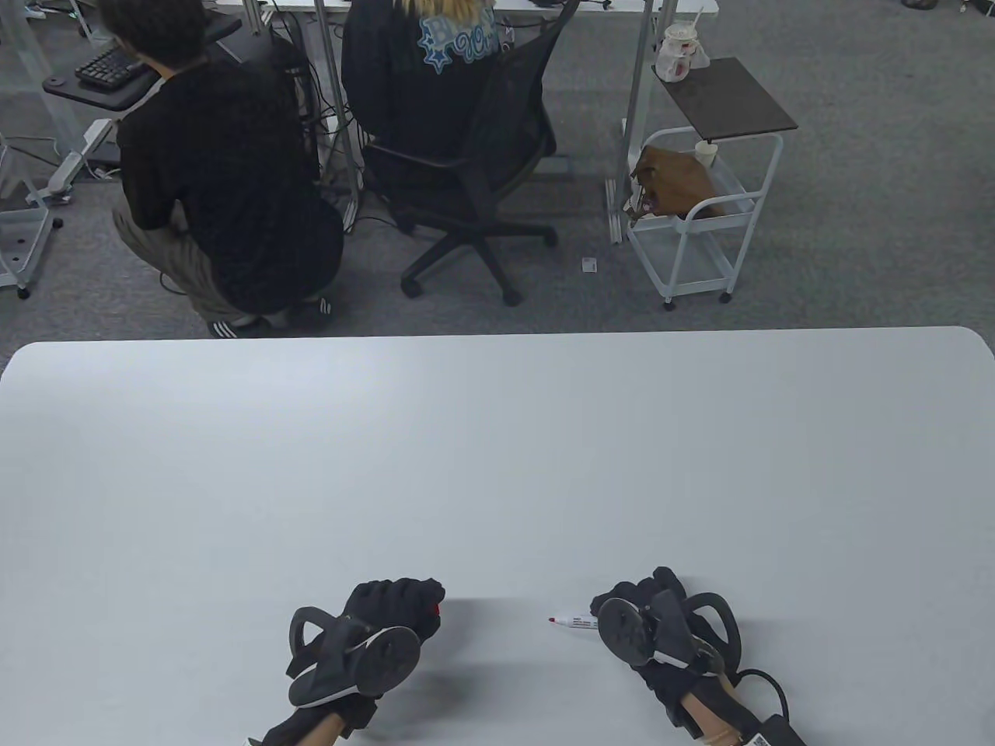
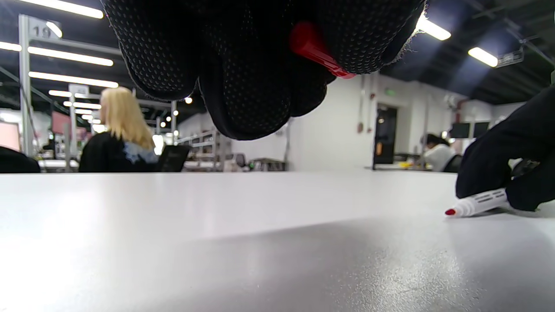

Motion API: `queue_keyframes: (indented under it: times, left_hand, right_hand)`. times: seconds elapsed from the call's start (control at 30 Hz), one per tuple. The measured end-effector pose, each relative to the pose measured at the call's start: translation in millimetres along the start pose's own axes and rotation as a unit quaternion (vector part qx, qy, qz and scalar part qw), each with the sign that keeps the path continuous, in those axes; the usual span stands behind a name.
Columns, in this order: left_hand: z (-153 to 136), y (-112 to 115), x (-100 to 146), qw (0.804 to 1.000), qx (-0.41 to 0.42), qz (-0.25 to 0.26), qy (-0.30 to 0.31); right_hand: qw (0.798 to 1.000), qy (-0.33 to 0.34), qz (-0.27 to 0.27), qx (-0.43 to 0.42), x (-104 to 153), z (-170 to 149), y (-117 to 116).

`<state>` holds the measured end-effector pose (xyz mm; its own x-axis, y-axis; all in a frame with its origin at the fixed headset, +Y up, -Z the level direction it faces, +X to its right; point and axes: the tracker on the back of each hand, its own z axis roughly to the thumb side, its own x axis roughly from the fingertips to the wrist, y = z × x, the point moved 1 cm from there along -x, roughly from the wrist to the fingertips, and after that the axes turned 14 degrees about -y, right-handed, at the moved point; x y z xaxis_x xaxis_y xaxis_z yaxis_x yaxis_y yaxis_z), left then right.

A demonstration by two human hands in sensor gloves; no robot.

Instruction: Remove marker cap from marker with left hand

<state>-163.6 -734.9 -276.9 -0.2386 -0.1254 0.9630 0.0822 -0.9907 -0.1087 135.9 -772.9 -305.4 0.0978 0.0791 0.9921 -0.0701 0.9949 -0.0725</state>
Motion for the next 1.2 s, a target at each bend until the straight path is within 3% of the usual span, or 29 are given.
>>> queue_keyframes:
  times: [0.23, 0.43, 0.73, 1.1, 1.2]
  left_hand:
    - [1.7, 0.4, -0.3, 1.0, -0.006, -0.009, 0.002]
    - [-1.4, -1.0, -1.0, 1.0, -0.009, -0.007, -0.006]
    - [-5.4, 6.2, -4.3, 0.999, -0.035, -0.032, -0.012]
    - [-6.9, 13.6, -7.8, 0.997, -0.045, -0.052, -0.021]
    - [-8.0, 21.9, -11.8, 0.994, -0.072, -0.082, -0.027]
  right_hand:
    - [1.0, 0.001, -0.002, 0.025, 3.0, 2.8, 0.5]
    - [0.996, 0.001, -0.053, -0.066, 14.5, -16.3, 30.5]
    - [0.994, -0.007, 0.009, -0.113, 15.1, -43.8, 41.1]
    - [0.994, -0.001, 0.018, -0.107, 15.2, -39.8, 39.1]
    - [0.995, 0.004, 0.017, -0.103, 15.5, -36.3, 38.0]
